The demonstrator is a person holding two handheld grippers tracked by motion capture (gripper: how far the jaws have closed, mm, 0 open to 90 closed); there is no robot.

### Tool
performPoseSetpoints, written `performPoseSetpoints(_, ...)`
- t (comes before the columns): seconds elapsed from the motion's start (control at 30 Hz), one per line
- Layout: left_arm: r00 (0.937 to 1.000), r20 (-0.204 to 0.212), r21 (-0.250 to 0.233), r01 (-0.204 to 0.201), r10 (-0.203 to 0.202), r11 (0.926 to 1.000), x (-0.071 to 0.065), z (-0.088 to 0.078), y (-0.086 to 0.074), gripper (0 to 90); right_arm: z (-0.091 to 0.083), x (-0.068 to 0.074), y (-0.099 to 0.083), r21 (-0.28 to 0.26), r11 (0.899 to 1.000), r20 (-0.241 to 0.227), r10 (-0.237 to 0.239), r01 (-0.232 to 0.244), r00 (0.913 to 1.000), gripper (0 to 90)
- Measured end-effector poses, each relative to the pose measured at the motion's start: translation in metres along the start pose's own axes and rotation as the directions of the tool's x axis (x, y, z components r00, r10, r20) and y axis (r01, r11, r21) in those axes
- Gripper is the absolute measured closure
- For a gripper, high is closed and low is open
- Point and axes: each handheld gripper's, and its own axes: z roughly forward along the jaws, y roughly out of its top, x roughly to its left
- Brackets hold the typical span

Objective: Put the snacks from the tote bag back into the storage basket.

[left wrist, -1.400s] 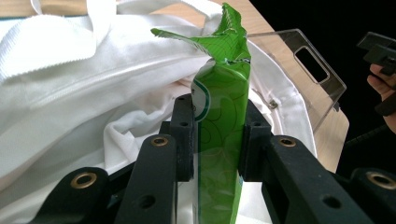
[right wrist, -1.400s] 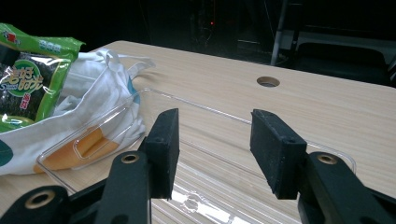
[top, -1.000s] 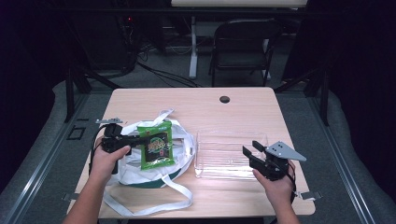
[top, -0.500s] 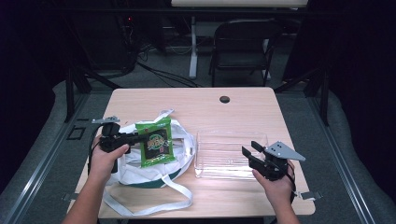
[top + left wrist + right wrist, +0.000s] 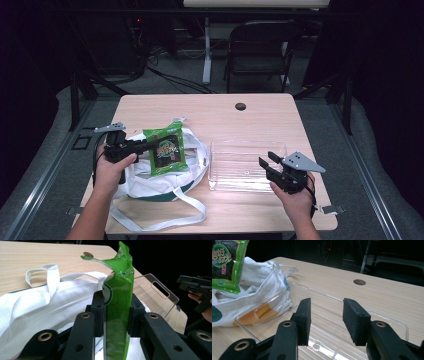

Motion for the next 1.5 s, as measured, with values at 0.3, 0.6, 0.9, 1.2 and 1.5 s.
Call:
performPoseSetpoints(0.3,0.9996,-0.002,-0.015,-0.029,0.029,0.9995,-0.005,-0.001,0.002,72.9,0.001,0.003,0.000,0.006,1.000,-0.007,-0.019,0.019,0.9998,61.3)
performPoseSetpoints(0.6,0.9982,-0.009,-0.033,-0.060,0.060,0.9977,-0.010,-0.003,0.004,72.9,0.001,0.006,0.001,0.016,0.998,-0.004,-0.056,0.056,0.9984,62.8)
performPoseSetpoints(0.9,0.9952,-0.010,-0.048,-0.098,0.098,0.9940,-0.016,-0.003,0.006,73.0,0.002,0.007,0.001,0.023,0.997,0.001,-0.078,0.078,0.9970,63.9)
performPoseSetpoints(1.2,0.9921,0.012,-0.069,-0.124,0.125,0.9899,-0.027,-0.004,0.009,73.0,0.001,0.011,0.003,0.028,0.994,-0.009,-0.102,0.102,0.9947,65.1)
performPoseSetpoints(1.5,0.9884,0.037,-0.070,-0.144,0.147,0.9870,-0.037,0.001,0.009,73.0,0.003,0.016,0.004,0.049,0.988,-0.031,-0.143,0.145,0.9892,66.6)
